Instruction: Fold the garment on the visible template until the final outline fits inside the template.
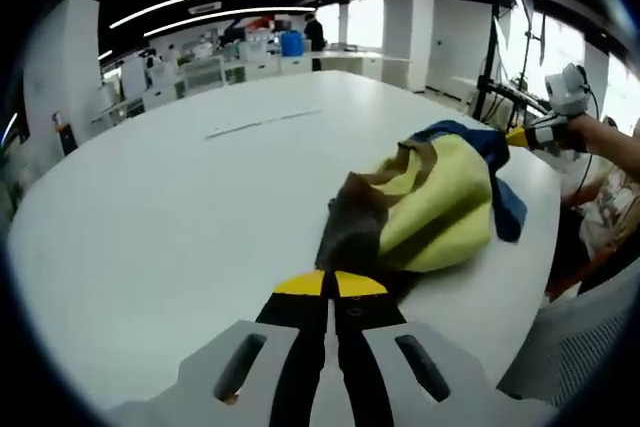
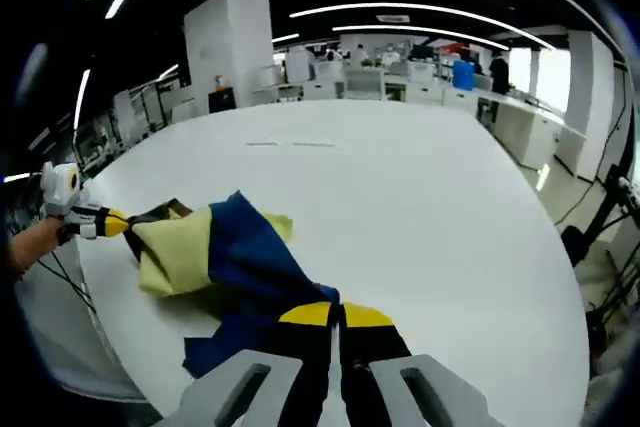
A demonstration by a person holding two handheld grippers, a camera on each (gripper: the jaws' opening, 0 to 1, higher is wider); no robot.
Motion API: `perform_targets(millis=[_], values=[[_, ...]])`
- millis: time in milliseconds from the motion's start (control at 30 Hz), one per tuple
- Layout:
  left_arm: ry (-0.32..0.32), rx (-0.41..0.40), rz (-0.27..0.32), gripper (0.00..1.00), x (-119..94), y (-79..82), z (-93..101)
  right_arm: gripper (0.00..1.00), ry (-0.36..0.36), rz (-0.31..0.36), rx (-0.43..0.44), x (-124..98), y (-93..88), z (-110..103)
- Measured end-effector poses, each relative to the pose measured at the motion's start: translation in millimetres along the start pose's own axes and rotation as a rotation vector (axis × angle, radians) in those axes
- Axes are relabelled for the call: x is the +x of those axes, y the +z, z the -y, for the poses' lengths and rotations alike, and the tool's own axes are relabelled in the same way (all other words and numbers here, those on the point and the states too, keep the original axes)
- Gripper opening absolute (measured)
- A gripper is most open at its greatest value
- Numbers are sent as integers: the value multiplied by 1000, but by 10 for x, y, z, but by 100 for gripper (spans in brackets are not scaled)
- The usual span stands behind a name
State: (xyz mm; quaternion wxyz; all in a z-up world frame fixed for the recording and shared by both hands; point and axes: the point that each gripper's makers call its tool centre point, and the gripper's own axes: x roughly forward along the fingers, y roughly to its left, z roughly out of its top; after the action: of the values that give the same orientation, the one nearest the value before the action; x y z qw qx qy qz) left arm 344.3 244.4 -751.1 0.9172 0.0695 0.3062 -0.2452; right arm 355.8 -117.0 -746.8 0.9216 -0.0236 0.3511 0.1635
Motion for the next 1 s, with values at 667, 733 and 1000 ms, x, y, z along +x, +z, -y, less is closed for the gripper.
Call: perform_targets(millis=[667,733,1000], values=[[19,-24,-26,0,7,-99,-64,7,29,-121,-68,51,-281,49],[15,-29,-23,0,7,-94,-72,19,53,-106,-52,14,-165,19],[4,-40,-17,0,10,-79,-70,34,203,-64,-130,68,188,-293]])
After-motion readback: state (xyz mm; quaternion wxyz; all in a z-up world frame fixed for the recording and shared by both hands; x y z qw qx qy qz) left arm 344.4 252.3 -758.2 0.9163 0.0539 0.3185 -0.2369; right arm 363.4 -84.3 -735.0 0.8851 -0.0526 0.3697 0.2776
